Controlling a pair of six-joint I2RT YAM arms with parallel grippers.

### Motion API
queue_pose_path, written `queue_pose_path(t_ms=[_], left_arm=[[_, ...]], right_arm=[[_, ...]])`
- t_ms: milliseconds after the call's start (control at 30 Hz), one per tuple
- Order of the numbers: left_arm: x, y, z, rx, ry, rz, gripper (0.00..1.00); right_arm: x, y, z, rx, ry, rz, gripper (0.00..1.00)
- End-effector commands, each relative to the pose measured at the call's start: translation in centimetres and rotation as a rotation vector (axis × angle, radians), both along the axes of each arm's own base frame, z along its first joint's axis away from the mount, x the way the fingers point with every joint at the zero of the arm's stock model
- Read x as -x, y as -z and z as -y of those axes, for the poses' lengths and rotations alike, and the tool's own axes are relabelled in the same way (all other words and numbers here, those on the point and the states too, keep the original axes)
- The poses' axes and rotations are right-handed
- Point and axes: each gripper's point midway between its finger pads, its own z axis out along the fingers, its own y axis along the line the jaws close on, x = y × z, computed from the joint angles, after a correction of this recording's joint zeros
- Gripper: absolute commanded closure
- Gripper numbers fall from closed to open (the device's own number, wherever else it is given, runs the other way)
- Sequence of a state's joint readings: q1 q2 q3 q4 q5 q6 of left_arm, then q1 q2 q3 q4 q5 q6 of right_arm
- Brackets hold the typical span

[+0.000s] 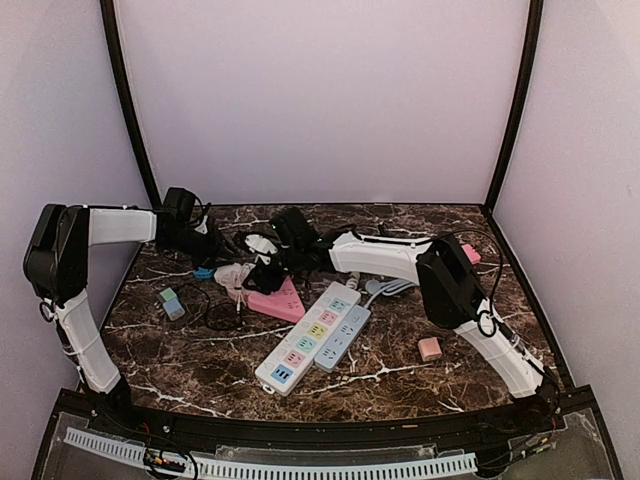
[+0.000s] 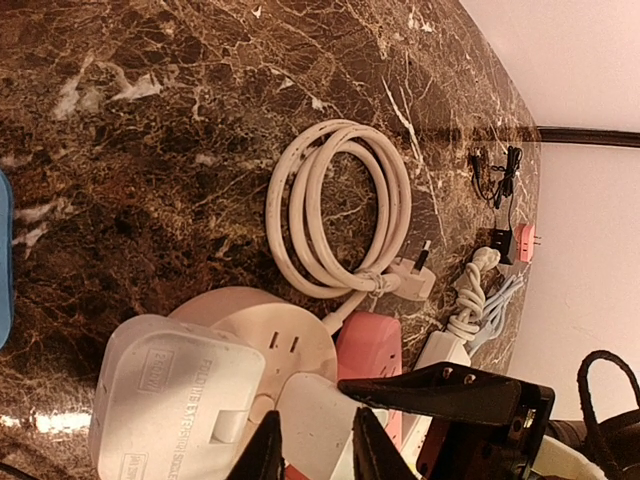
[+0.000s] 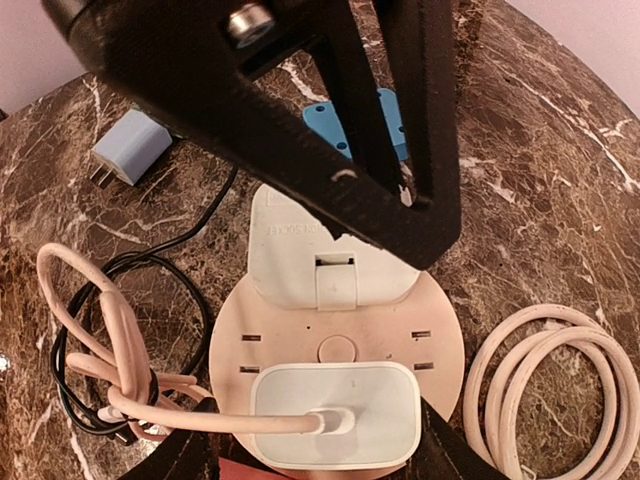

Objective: Pull the plug off the socket

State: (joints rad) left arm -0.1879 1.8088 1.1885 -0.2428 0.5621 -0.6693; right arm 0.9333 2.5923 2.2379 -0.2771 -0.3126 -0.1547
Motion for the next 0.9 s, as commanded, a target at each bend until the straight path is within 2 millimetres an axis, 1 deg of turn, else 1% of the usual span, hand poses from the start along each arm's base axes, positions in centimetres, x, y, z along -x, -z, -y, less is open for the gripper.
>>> queue_pose_path(t_ms=[0, 167, 267, 400, 500, 567, 700, 800, 867], left_arm=[[0.5, 0.7, -0.2, 0.007, 0.002, -0.019, 0.77], [0.9, 1.1, -0.3, 0.003, 0.001, -0.032, 0.78], [1.2, 1.5, -0.4, 0.005, 0.002, -0.039, 0.80], [1.8, 1.6, -0.4, 0.012, 0.001, -0.045, 0.81], [2.5, 1.6, -0.4, 0.021, -0.002, -0.047, 0.81], [3.0, 0.9, -0.4, 0.034, -0.003, -0.030, 0.81], [4.1, 0.2, -0.6, 0.041, -0.013, -0.014, 0.81], [5.0, 0.0, -0.9, 0.042, -0.023, -0.008, 0.81], [5.5, -0.2, -1.0, 0.046, -0.028, 0.003, 0.81]], right_arm=[[0.0, -0.7, -0.9, -0.047, 0.001, -0.002, 0.43], [-0.1, -0.9, -1.0, -0.056, 0.015, -0.012, 0.53], [0.0, -1.0, -1.0, -0.055, 0.020, -0.018, 0.62], [0.5, -1.5, -0.9, -0.051, 0.031, -0.024, 0.71], [1.3, -1.8, -0.8, -0.047, 0.053, -0.028, 0.74], [2.0, -1.6, -0.7, -0.032, 0.070, -0.031, 0.77], [3.6, -1.3, -0.8, -0.018, 0.091, -0.034, 0.79], [4.8, -1.4, -1.1, -0.014, 0.096, -0.035, 0.80], [5.2, -1.5, -1.2, -0.013, 0.113, -0.047, 0.80]])
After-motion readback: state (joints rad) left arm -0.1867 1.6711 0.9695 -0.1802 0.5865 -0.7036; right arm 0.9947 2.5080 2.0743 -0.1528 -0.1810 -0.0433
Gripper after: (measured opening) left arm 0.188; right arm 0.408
